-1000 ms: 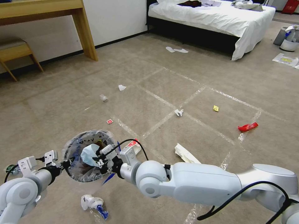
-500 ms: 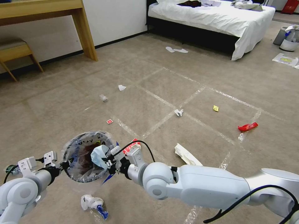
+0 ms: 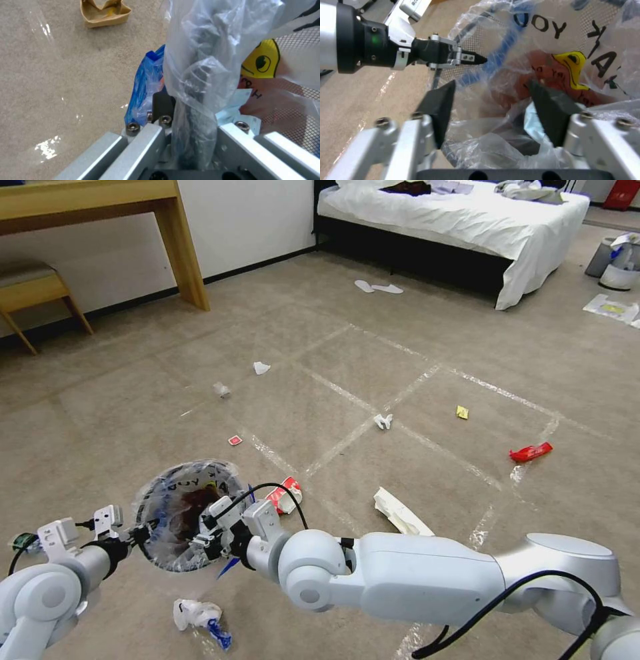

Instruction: Pick up the trash bin and place the garbage on the floor into it.

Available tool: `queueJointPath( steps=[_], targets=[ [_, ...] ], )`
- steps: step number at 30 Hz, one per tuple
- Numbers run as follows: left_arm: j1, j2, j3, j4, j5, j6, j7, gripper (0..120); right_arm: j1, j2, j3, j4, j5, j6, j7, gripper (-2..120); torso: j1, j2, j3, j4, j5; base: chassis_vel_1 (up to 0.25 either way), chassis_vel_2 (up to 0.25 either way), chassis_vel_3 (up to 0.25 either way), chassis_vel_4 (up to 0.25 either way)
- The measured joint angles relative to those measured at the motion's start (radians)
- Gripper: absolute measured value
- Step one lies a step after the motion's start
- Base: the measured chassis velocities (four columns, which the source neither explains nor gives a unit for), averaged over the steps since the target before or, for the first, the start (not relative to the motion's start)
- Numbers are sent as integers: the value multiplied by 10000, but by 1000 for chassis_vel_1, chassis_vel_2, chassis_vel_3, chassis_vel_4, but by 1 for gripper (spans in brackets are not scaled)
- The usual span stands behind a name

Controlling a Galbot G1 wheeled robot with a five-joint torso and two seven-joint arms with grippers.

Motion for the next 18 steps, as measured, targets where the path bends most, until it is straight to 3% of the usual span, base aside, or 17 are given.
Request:
queueJointPath(
  steps=[10,18],
  targets=[
    [-72,-31,74,157,86,0,20,0,-223,-268,764,431,-47,116,34,98,0,0,0,0,0,0,0,0,0],
    [-87,21,-4,199,96,1,25,0,-807,-1001,2570,1299,-440,891,-867,100,1,0,0,-1,1,0,0,0,0]
  ],
)
